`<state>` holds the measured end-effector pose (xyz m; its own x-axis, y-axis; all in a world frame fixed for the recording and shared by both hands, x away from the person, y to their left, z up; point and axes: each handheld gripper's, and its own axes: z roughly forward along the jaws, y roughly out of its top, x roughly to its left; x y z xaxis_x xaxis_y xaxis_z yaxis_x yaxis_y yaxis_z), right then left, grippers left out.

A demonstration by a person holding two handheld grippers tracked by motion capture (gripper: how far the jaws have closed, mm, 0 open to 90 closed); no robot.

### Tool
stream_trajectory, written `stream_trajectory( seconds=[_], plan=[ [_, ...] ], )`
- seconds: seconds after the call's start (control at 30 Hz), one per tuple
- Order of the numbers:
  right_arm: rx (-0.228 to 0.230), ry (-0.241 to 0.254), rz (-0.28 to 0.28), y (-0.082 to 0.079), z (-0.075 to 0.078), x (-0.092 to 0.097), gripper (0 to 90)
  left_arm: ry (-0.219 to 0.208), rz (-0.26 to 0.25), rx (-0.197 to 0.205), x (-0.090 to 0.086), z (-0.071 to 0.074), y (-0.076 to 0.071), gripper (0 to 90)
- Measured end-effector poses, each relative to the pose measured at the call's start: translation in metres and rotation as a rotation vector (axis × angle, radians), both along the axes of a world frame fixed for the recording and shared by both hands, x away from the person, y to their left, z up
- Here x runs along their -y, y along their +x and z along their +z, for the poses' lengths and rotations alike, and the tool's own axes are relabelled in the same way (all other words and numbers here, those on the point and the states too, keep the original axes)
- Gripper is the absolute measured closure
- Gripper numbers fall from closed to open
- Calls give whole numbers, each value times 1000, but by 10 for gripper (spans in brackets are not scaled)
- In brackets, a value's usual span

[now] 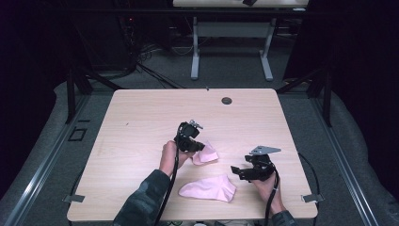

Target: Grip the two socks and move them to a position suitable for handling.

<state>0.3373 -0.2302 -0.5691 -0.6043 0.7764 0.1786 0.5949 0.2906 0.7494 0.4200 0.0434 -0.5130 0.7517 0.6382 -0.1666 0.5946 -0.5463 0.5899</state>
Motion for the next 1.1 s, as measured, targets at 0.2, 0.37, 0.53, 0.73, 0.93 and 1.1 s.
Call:
stream_trajectory(
  seconds=[0.2, 0.37, 0.53, 0.73, 0.93, 1.1],
  plan=[
    [-3, -16, 48, 13, 8, -24, 236, -60, -9, 8, 5, 18, -2, 880],
    [-23, -15, 62, 27, 8, -38, 295, -108, -27, 14, 8, 33, -5, 880],
    [-4, 22, 40, 32, 11, -40, 484, -165, -54, 5, 10, 43, -8, 880],
    [62, -11, -3, 39, 21, -40, 812, -202, -64, 9, 8, 51, -12, 880],
    [194, -131, -78, 28, 45, -35, 880, -237, -67, -2, 0, 55, -14, 880],
    [302, -281, -57, 10, 61, -43, 880, -218, -61, -52, -8, 41, -9, 879]
  ],
)
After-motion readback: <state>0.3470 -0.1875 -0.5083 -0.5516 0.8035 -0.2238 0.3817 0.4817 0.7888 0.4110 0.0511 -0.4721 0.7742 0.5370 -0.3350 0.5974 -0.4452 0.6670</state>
